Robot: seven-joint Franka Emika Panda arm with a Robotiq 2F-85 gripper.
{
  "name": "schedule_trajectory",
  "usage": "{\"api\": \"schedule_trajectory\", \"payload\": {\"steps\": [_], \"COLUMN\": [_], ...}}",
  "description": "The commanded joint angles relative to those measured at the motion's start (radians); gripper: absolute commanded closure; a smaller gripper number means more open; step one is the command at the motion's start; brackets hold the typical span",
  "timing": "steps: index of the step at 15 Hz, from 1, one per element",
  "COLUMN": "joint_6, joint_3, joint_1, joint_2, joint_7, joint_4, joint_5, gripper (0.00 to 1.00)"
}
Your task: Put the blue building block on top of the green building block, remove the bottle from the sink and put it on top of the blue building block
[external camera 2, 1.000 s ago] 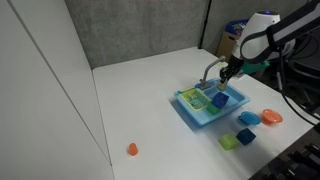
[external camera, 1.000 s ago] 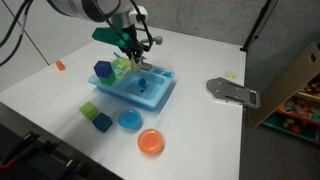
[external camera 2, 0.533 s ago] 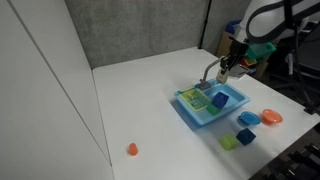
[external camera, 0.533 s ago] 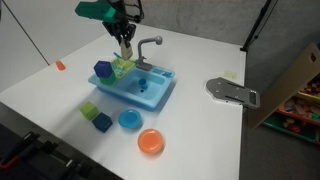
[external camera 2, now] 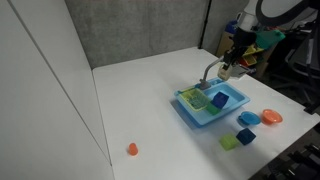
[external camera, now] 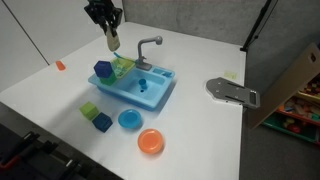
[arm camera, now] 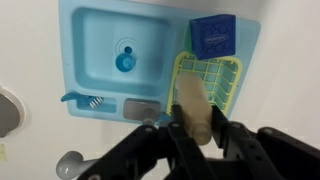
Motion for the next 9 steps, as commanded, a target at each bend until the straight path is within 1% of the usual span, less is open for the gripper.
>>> {"api": "schedule_trajectory", "payload": {"steps": [1,9], "joint_6": [-0.021,-0.005], "joint_3": [0.009,0.013], "joint_1": [0.002,0.007], "joint_2": [-0.062,-0.095], "joint_7": [-0.056,-0.118], "joint_4": [-0.057,-0.162], "joint_5": [0.038,0.078], "gripper": [0.9,0.9]}}
